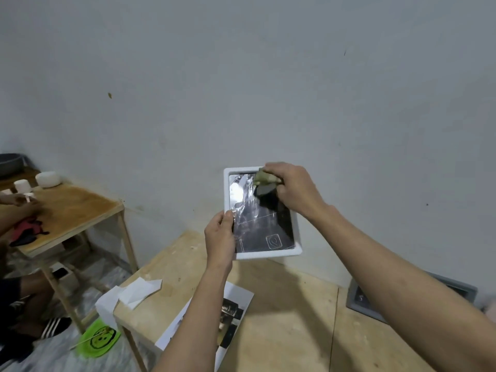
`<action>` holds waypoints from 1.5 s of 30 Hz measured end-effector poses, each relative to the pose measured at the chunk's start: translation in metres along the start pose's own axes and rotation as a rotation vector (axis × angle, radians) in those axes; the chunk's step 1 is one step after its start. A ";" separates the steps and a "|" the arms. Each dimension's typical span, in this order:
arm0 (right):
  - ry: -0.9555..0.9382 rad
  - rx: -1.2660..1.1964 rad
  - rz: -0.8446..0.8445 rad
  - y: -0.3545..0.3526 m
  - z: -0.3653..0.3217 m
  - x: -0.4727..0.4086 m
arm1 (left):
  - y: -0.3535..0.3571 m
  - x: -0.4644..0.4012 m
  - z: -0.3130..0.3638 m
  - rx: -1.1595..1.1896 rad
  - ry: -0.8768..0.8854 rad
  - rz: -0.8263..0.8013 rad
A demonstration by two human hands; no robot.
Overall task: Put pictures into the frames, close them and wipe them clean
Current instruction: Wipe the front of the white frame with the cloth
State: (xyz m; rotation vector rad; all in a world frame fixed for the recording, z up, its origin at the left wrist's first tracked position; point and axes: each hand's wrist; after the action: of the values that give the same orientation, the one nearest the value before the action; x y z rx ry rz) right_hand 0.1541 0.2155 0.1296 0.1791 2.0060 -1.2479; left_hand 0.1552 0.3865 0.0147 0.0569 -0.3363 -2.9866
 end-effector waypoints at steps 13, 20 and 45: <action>0.159 0.000 -0.416 0.060 -0.014 0.090 | -0.003 -0.022 -0.010 -0.005 -0.045 0.294; 0.350 -0.471 -0.075 0.040 -0.008 0.045 | 0.022 -0.008 -0.026 -0.048 -0.035 0.103; 0.904 -0.982 -0.148 0.123 0.097 0.197 | 0.035 -0.052 -0.161 -0.322 -0.312 -0.144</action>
State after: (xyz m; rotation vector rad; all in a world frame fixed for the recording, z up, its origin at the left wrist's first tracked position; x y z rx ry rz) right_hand 0.1242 0.1485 -0.1109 0.1091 3.2095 -0.0705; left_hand 0.2197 0.3247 -0.1332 -0.4385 0.1290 -3.1464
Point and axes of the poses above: each hand's wrist, its own x-axis away from the middle knuckle, its own y-axis out of the palm, z = x × y, and after that the axes turned 9 degrees about -y, right-handed
